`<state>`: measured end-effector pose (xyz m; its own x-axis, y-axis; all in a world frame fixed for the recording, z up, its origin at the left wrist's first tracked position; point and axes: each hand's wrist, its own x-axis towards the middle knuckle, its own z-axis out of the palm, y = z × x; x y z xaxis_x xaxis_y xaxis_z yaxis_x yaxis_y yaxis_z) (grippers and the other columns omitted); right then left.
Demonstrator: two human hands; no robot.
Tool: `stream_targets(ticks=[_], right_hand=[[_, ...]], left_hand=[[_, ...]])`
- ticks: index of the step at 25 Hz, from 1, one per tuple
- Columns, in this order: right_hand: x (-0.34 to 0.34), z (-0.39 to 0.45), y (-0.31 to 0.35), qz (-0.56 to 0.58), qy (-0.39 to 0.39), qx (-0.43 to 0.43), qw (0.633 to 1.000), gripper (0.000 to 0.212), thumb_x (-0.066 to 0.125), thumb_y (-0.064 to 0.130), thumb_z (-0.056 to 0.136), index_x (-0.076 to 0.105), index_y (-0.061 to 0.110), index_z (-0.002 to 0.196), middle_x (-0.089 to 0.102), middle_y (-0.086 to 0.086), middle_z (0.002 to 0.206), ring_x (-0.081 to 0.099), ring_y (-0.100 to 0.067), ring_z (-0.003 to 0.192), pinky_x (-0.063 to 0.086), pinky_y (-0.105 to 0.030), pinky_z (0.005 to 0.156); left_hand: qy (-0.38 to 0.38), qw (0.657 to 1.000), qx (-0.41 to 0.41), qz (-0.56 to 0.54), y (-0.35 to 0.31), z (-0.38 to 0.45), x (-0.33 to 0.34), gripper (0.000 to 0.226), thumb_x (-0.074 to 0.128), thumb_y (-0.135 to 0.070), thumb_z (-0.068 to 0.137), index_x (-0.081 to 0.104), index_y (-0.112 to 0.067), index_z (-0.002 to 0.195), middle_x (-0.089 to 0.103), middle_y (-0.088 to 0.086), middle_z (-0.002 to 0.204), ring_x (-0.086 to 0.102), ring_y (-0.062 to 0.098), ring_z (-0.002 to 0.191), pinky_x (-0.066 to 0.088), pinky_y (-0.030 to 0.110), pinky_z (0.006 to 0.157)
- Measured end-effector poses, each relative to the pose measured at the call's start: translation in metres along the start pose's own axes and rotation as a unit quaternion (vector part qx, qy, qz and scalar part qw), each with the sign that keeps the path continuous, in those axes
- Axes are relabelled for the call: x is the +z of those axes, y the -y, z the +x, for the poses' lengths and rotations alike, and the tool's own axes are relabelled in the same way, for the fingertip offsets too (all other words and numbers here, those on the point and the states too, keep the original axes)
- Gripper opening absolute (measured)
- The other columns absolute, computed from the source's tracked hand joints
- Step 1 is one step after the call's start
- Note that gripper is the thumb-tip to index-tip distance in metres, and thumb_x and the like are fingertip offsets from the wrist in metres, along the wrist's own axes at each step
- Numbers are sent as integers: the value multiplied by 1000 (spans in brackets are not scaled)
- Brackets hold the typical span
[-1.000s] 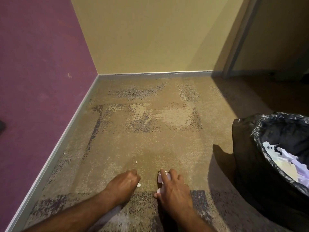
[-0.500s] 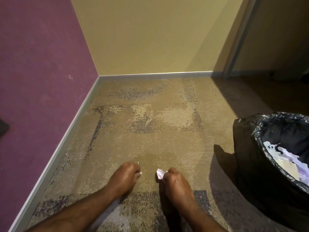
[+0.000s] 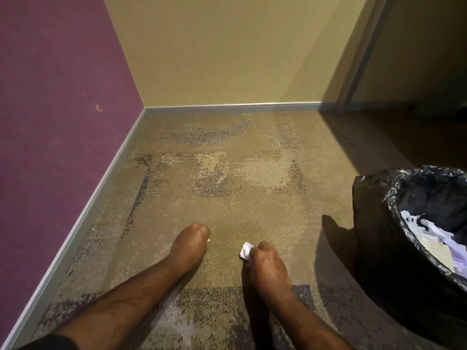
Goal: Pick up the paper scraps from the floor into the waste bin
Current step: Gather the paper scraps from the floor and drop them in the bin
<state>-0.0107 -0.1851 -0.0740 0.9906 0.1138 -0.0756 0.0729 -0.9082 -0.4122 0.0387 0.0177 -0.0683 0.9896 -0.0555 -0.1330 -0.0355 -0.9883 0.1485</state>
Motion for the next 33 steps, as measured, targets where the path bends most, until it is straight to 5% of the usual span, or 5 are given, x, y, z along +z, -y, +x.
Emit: stream_targets(ticks=[9,14,20,27,33], right_hand=[[-2,3,7,22,31,19,999,16,61,10,93,70,10,107,63,-7,105,58,-17,85,45,-23,69],[-29,14,-4,140,-8,97,985,14,65,2,87,74,12,90,70,0,82,61,-6,65,45,-12,52],[-93,29,-4,239,-59,117,962,20,63,1,90,69,17,80,68,2,65,67,-6,51,52,-20,44],[-188,21,-12,189,-128,58,972,13,66,5,87,72,14,81,71,-3,71,69,-17,65,56,-30,56],[-280,-4,-76,151,-230,105,956,15,70,7,83,71,18,74,71,2,68,70,-12,65,53,-25,53]], left_hand=[[54,997,20,56,-10,5,-11,10,65,-3,90,65,-13,91,61,4,85,64,20,81,44,27,64],[53,998,6,23,-7,6,-18,12,69,-12,92,61,-17,87,57,-2,81,59,13,74,48,25,63],[38,999,21,-20,-29,13,-52,10,70,-11,92,65,-17,86,64,0,84,64,14,78,57,30,69],[-16,992,91,-85,-106,15,-88,21,68,-19,93,63,-20,73,59,-6,69,53,4,64,31,21,48],[-95,962,207,-151,-216,7,-164,9,69,-13,91,70,-14,82,66,0,80,62,15,74,51,30,63]])
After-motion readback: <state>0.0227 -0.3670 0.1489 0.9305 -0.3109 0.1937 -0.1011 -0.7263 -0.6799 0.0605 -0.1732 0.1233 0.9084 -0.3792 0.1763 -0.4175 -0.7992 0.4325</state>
